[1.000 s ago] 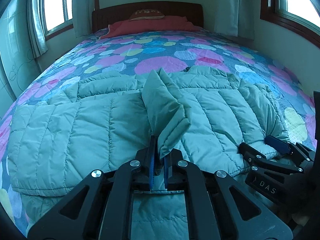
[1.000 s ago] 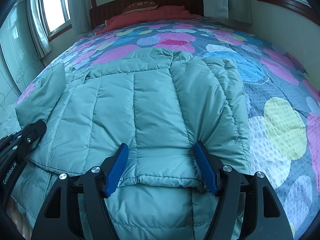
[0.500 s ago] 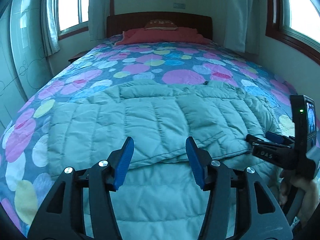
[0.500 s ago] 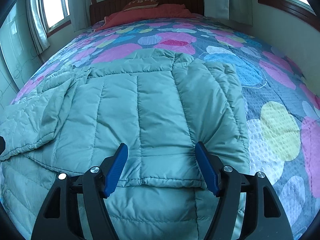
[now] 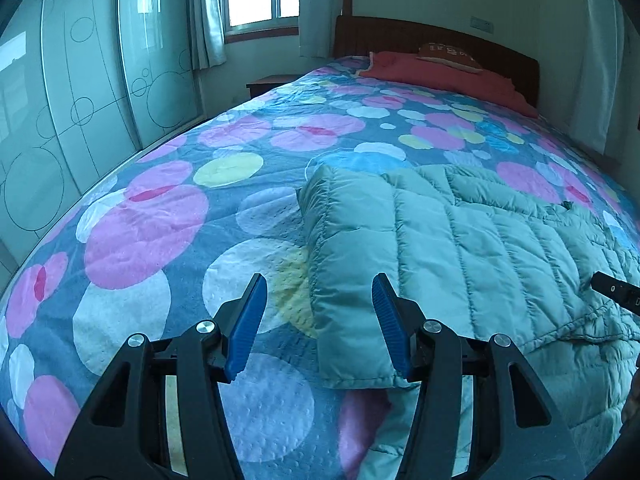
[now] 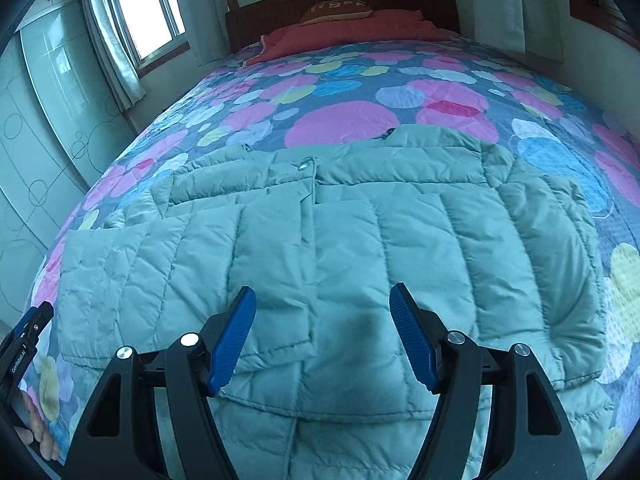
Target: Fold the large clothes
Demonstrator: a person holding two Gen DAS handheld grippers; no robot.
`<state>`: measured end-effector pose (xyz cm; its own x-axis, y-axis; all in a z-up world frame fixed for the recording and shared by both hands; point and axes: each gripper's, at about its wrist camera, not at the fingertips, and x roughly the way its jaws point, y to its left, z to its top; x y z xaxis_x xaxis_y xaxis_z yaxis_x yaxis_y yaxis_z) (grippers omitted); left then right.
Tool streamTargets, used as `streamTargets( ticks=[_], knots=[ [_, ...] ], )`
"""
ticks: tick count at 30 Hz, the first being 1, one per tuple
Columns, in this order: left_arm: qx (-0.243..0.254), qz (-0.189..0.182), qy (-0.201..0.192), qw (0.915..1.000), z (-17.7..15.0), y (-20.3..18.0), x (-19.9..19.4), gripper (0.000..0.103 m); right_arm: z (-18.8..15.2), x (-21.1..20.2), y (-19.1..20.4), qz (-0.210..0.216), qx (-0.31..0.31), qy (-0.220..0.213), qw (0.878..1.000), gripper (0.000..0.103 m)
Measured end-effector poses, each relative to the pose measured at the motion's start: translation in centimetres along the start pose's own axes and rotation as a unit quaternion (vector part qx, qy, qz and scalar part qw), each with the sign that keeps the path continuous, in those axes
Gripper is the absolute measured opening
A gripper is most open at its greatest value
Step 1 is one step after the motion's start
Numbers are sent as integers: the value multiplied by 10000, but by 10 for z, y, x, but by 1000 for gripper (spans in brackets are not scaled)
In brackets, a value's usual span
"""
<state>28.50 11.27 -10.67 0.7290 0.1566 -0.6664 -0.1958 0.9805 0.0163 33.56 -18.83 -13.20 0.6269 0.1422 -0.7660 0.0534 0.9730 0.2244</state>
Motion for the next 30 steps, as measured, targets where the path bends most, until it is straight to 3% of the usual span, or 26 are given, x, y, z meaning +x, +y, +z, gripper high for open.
streamTargets(
  ticks=[2, 3, 4, 5, 7, 8, 16, 23, 30],
  knots=[
    [2, 0, 73, 10000, -2, 1, 6, 54, -1, 10, 4, 124, 43, 154, 9998, 64],
    [-2, -12, 95, 10000, -3, 2, 8, 54, -2, 12, 6, 150, 25, 172, 9997, 56],
    [-1, -23, 105, 9999, -4, 1, 9, 54, -3, 13, 8, 201, -6, 197, 9996, 37],
    [6, -38, 106, 9999, -4, 0, 9, 54, -3, 12, 9, 208, -24, 205, 9996, 26],
    [18, -77, 73, 9999, -3, -3, 7, 54, -2, 4, 8, 271, -45, 106, 9996, 11],
    [21, -112, 51, 9999, -2, -5, 6, 54, -1, -1, 5, 282, -30, 45, 9996, 8],
    [172, -294, -121, 9993, 10, -31, 1, 60, 13, -44, -54, -353, 94, -497, 9981, 7],
    [439, -444, -20, 9980, 18, -67, 15, 60, 10, -40, -120, -807, 444, -356, 9951, 7],
    [909, -154, 309, 9953, 8, -92, 48, 60, -1, -22, -148, -706, 647, -75, 9954, 8]
  ],
)
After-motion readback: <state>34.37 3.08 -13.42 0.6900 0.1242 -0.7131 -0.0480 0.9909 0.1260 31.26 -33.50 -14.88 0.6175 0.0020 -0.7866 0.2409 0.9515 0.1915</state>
